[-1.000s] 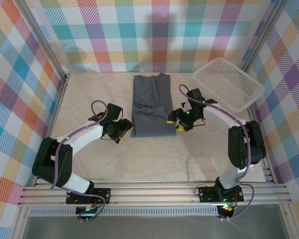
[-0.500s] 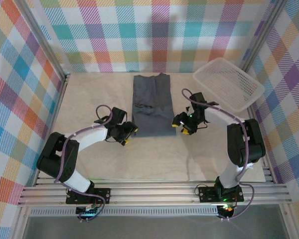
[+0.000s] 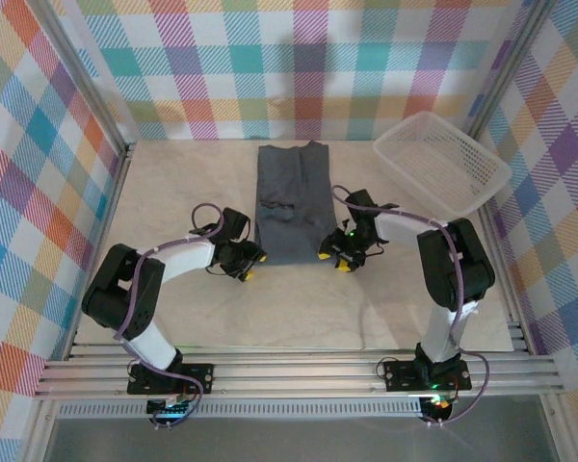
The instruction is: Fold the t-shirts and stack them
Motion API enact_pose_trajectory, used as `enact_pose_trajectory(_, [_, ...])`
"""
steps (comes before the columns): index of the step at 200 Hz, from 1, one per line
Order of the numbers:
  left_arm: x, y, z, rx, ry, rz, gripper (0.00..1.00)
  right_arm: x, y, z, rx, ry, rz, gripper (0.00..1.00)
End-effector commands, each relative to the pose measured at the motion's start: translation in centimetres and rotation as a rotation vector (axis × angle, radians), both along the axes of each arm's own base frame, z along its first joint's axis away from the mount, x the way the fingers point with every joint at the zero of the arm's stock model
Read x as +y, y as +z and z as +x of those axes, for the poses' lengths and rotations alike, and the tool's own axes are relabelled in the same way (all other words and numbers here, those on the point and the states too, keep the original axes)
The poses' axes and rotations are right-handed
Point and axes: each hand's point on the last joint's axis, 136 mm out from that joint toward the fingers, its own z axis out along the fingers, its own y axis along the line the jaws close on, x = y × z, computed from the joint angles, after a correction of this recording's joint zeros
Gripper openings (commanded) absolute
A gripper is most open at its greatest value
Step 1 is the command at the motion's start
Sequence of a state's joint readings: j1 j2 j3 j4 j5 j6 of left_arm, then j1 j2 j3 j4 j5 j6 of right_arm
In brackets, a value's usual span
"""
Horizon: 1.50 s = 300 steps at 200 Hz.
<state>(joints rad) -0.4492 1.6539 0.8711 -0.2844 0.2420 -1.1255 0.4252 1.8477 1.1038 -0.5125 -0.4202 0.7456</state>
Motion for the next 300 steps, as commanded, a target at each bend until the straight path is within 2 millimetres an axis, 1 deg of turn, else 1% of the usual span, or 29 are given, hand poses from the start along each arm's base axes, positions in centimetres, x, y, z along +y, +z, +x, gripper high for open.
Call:
enact_pose_trajectory(1, [-0.3,0.3,2.7,-0.086,-0.013,0.03,0.34,1.2,-0.4,1.0,0.006,-0.024,-0.005,0.49])
enact_pose_trajectory(5, [-0.2,0.4,2.8,-0.089,-0.012,0.032,0.31,1.2,-0.5,1.3,0.002,-0.031,-0.012,0.47])
enact_pose_trajectory(8, [-0.1,0.4,3.0,-0.093,-0.012,0.033,0.28,1.2,-0.5,1.5,-0.006,-0.035,-0.016,0.44])
enact_pose_trajectory(11, [-0.1,0.5,3.1,-0.095,-0.012,0.036,0.26,1.2,-0.5,1.6,-0.006,-0.036,-0.018,0.43])
enact_pose_trajectory(19, [0.2,0.6,3.4,-0.1,-0.01,0.04,0.2,1.3,-0.3,2.2,-0.019,-0.04,-0.017,0.36])
enact_pose_trajectory(28, [0.3,0.8,3.6,-0.108,-0.008,0.043,0.13,1.6,-0.1,2.7,-0.027,-0.04,-0.011,0.27])
enact_pose_trajectory(40, [0.7,1.2,4.0,-0.115,-0.002,0.05,0.0,1.7,0.3,3.1,-0.035,-0.043,-0.012,0.15])
enact_pose_trajectory(48, [0.9,1.5,4.0,-0.12,-0.002,0.059,0.0,1.6,0.7,3.3,-0.046,-0.046,-0.021,0.08])
enact_pose_trajectory(67, [0.9,2.0,4.3,-0.132,-0.006,0.054,0.0,1.3,1.4,3.4,-0.063,-0.051,-0.036,0.02])
enact_pose_trajectory(84, [0.8,2.1,4.2,-0.13,-0.01,0.042,0.0,1.2,2.0,3.3,-0.074,-0.049,-0.033,0.0])
enact_pose_trajectory(134, [0.2,2.4,3.8,-0.116,-0.023,0.004,0.0,1.0,3.3,3.2,-0.103,-0.028,-0.036,0.0])
enact_pose_trajectory(138, [0.4,2.0,3.1,-0.087,-0.027,0.015,0.0,0.9,3.3,3.1,-0.102,-0.026,-0.037,0.0])
enact_pose_trajectory(143, [0.4,1.9,2.9,-0.082,-0.03,0.015,0.0,0.9,3.4,3.1,-0.105,-0.024,-0.035,0.0])
enact_pose_trajectory(194, [0.2,1.7,1.5,-0.067,-0.043,-0.011,0.0,0.4,3.2,1.8,-0.093,-0.017,-0.039,0.0])
enact_pose_trajectory(229, [0.2,1.8,1.3,-0.066,-0.049,-0.017,0.0,0.0,3.0,1.1,-0.086,-0.017,-0.045,0.0])
enact_pose_trajectory(263, [-0.2,2.4,1.3,-0.082,-0.057,-0.028,0.0,-0.3,3.0,0.5,-0.084,-0.013,-0.046,0.0])
enact_pose_trajectory(279, [-0.4,3.0,1.3,-0.097,-0.063,-0.038,0.0,-0.3,2.8,0.2,-0.079,-0.013,-0.047,0.0])
enact_pose_trajectory(292, [-0.3,3.5,0.9,-0.101,-0.063,-0.023,0.0,-0.4,2.6,0.1,-0.073,-0.011,-0.05,0.0])
enact_pose_trajectory(296, [-0.2,3.7,0.8,-0.101,-0.062,-0.018,0.06,-0.5,2.5,0.1,-0.071,-0.011,-0.053,0.0])
enact_pose_trajectory(300, [-0.1,3.8,0.7,-0.099,-0.06,-0.013,0.17,-0.5,2.4,0.0,-0.068,-0.01,-0.056,0.0])
